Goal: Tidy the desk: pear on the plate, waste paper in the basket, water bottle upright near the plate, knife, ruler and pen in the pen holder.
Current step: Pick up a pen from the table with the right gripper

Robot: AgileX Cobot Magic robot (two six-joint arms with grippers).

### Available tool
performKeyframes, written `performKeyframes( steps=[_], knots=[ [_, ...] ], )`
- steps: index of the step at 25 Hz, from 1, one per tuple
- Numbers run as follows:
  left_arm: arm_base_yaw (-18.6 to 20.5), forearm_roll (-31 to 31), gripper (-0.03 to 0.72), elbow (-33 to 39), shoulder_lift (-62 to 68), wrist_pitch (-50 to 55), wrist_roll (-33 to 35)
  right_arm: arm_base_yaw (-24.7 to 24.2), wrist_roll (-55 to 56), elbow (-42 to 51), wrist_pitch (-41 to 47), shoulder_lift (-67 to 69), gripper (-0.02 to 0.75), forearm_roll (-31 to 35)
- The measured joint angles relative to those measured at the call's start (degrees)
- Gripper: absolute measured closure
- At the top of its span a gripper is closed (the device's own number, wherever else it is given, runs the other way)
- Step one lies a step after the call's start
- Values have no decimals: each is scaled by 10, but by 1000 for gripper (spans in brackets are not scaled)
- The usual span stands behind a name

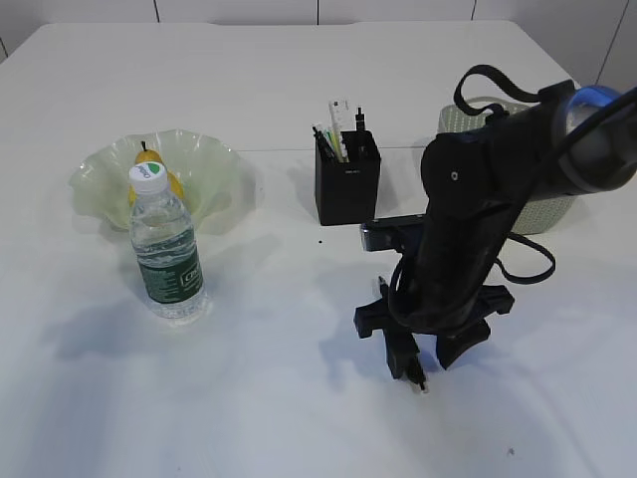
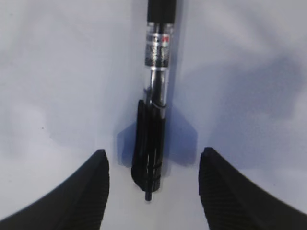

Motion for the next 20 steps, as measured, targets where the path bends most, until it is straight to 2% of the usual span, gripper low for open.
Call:
performKeyframes(
  steps=[20],
  knots=[
    [0,0,241,0,0,-12,1,0,6,0,-5,15,324,0]
  ],
)
